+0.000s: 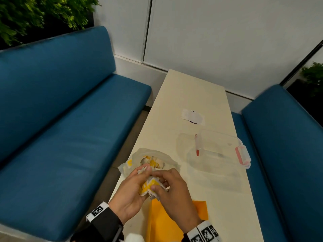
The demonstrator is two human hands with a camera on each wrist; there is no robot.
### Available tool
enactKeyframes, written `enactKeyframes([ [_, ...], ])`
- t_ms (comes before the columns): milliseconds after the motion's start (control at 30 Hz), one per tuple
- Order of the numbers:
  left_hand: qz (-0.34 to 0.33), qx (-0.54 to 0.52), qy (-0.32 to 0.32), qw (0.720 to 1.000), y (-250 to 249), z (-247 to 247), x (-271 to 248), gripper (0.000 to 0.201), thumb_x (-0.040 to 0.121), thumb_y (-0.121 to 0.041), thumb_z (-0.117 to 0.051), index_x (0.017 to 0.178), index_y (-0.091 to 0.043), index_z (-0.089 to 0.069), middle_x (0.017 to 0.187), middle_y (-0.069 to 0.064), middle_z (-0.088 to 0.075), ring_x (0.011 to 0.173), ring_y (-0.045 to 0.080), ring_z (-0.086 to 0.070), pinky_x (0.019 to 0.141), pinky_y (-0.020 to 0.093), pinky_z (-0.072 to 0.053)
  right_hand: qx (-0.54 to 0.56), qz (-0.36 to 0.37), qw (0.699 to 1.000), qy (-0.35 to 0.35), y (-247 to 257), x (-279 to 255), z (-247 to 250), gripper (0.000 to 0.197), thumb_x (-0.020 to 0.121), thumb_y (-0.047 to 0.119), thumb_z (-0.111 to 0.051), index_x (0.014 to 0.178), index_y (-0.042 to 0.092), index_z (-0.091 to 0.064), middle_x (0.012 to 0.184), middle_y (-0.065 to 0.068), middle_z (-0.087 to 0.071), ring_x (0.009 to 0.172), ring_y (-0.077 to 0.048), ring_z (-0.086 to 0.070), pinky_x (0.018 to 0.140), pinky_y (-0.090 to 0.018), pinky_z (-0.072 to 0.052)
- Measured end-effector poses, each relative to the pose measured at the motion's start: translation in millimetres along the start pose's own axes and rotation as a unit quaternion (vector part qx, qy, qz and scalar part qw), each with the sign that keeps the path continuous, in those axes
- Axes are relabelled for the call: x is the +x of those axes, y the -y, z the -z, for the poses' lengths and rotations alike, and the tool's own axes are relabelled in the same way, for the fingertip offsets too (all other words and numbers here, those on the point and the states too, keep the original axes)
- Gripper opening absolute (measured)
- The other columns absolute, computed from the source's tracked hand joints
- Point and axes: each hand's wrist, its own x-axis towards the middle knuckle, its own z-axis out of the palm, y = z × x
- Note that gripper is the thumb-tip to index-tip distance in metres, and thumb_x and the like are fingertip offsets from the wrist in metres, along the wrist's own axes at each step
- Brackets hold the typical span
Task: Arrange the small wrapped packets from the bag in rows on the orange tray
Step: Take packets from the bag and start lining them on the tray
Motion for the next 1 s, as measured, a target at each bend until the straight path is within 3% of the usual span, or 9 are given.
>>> enactKeyframes([
  [100,0.006,0.0,0.018,1.0,-1,4,1,0.041,0.088,-0.009,-0.067,0.129,-0.008,-0.062,0.121,0.02,-0.071,0.108,0.035,-0.07,0.078,0.039,-0.063,0.001,0.004,1.0,-0.004,1,2,4,0.04,0.086,0.017,-0.073,0.107,0.049,-0.061,0.098,0.011,-0.054,0.092,0.007,-0.053,0.074,-0.004,-0.042],
  [233,0.004,-0.002,0.015,1.0,-4,10,5,0.049,0.083,-0.001,-0.069,0.13,-0.009,-0.06,0.126,0.023,-0.068,0.12,0.042,-0.063,0.098,0.05,-0.051,0.014,0.0,1.0,-0.008,0,4,6,0.044,0.085,0.015,-0.074,0.101,0.053,-0.06,0.092,0.01,-0.058,0.086,0.001,-0.054,0.072,-0.007,-0.043],
  [367,0.003,0.005,0.02,1.0,-4,9,4,0.047,0.085,-0.001,-0.068,0.131,-0.009,-0.06,0.126,0.024,-0.067,0.115,0.04,-0.066,0.094,0.048,-0.054,0.046,-0.007,0.999,-0.008,0,4,8,0.039,0.084,0.011,-0.074,0.097,0.048,-0.068,0.084,0.007,-0.058,0.077,-0.004,-0.054,0.072,-0.014,-0.047],
  [500,0.007,0.012,0.019,1.0,-6,10,1,0.048,0.087,-0.001,-0.068,0.134,-0.009,-0.059,0.128,0.026,-0.066,0.113,0.039,-0.067,0.091,0.046,-0.057,0.042,-0.016,0.999,-0.007,-2,3,17,0.028,0.084,0.011,-0.074,0.089,0.039,-0.07,0.084,0.007,-0.06,0.077,-0.007,-0.056,0.073,-0.017,-0.049],
  [633,0.013,0.005,0.026,1.0,-12,11,-5,0.05,0.084,-0.001,-0.068,0.133,-0.009,-0.06,0.128,0.025,-0.067,0.118,0.041,-0.065,0.081,0.042,-0.063,0.041,-0.028,0.999,-0.005,-6,-1,28,0.018,0.084,0.015,-0.075,0.079,0.03,-0.066,0.085,0.009,-0.067,0.074,-0.007,-0.06,0.067,-0.019,-0.05],
  [767,0.01,-0.003,0.044,0.999,-21,18,-12,0.044,0.086,0.001,-0.064,0.128,-0.009,-0.062,0.12,0.022,-0.071,0.093,0.03,-0.074,0.063,0.036,-0.062,0.046,-0.029,0.998,-0.007,-7,-4,40,0.02,0.082,0.01,-0.075,0.077,0.026,-0.064,0.081,0.007,-0.067,0.072,-0.007,-0.06,0.066,-0.019,-0.049],
  [867,0.013,0.01,0.059,0.998,-28,29,-19,0.042,0.085,0.002,-0.064,0.125,-0.01,-0.063,0.109,0.017,-0.073,0.086,0.027,-0.073,0.063,0.034,-0.062,0.036,-0.044,0.998,-0.004,-18,-7,44,0.023,0.082,0.007,-0.073,0.079,0.029,-0.067,0.083,0.008,-0.068,0.076,-0.008,-0.062,0.069,-0.022,-0.052],
  [933,0.022,0.031,0.068,0.997,-29,37,-26,0.047,0.081,0.002,-0.072,0.127,-0.01,-0.064,0.104,0.015,-0.072,0.084,0.026,-0.072,0.061,0.034,-0.061,0.013,-0.068,0.998,0.007,-26,-10,43,0.021,0.081,0.01,-0.075,0.076,0.029,-0.067,0.081,0.007,-0.069,0.077,-0.008,-0.064,0.07,-0.024,-0.054],
  [1000,0.047,0.041,0.074,0.995,-26,49,-31,0.067,0.065,0.001,-0.092,0.126,-0.009,-0.066,0.107,0.019,-0.07,0.085,0.03,-0.072,0.062,0.036,-0.061,-0.029,-0.086,0.996,0.023,-35,-13,38,0.016,0.08,0.017,-0.079,0.073,0.027,-0.068,0.078,0.007,-0.07,0.077,-0.006,-0.064,0.07,-0.019,-0.053],
])
